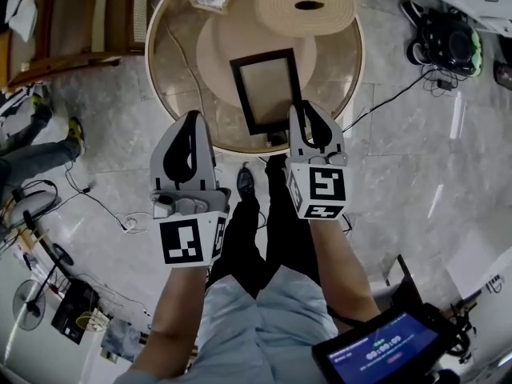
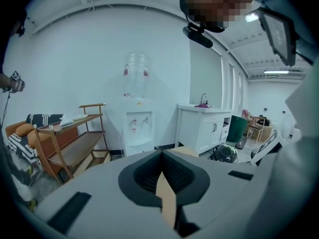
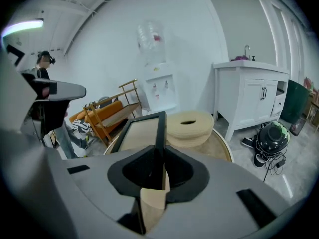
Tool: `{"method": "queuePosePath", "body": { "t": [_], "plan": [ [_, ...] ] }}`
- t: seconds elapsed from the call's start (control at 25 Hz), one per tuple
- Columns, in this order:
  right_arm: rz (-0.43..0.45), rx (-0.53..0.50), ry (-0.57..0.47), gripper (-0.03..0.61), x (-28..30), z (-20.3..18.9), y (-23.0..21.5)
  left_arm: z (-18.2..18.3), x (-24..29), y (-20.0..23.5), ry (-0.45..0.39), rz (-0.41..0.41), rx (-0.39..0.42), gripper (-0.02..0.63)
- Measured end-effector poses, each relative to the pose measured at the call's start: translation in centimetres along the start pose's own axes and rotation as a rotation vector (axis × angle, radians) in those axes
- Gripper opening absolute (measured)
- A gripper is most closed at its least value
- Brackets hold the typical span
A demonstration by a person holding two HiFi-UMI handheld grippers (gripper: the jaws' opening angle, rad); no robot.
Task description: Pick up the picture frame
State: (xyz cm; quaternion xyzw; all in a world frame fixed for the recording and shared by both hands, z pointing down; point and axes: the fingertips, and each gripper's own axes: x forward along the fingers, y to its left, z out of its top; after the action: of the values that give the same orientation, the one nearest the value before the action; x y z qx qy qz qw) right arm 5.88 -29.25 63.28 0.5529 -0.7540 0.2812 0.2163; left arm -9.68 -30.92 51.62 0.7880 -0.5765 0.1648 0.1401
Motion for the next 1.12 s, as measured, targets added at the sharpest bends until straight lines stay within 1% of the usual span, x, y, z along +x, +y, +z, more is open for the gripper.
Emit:
{"method": "queuePosePath", "body": {
  "t": [0.12, 0.28, 0.48, 0.72, 0.88, 1.12],
  "plan": [
    [-0.004, -0.005, -0.051, 0.081, -3.0, 2.9, 1.0, 2.4, -2.4, 0.0, -0.031, 0.009, -0.001, 0.011],
    [-0.012, -0.025, -0.140, 0.081, -5.9, 7.0, 2.1, 6.1, -4.5, 0.0, -0.113, 0.014, 0.020, 0.011],
    [-0.022, -0.046, -0.224, 0.081, -11.1, 10.7, 4.7, 10.4, -8.3, 0.3, -0.200, 0.014, 0.040, 0.011],
    [-0.035, -0.089, -0.324, 0.081, -17.4, 14.3, 8.1, 14.1, -13.9, 0.5, -0.289, 0.010, 0.066, 0.011],
    [-0.032, -0.117, -0.378, 0.081, -21.6, 15.9, 10.9, 16.5, -18.0, 0.7, -0.342, 0.015, 0.077, 0.011],
    [-0.037, -0.169, -0.484, 0.081, -27.4, 18.2, 14.7, 18.8, -23.7, 1.3, -0.408, 0.028, 0.098, 0.011]
  ]
}}
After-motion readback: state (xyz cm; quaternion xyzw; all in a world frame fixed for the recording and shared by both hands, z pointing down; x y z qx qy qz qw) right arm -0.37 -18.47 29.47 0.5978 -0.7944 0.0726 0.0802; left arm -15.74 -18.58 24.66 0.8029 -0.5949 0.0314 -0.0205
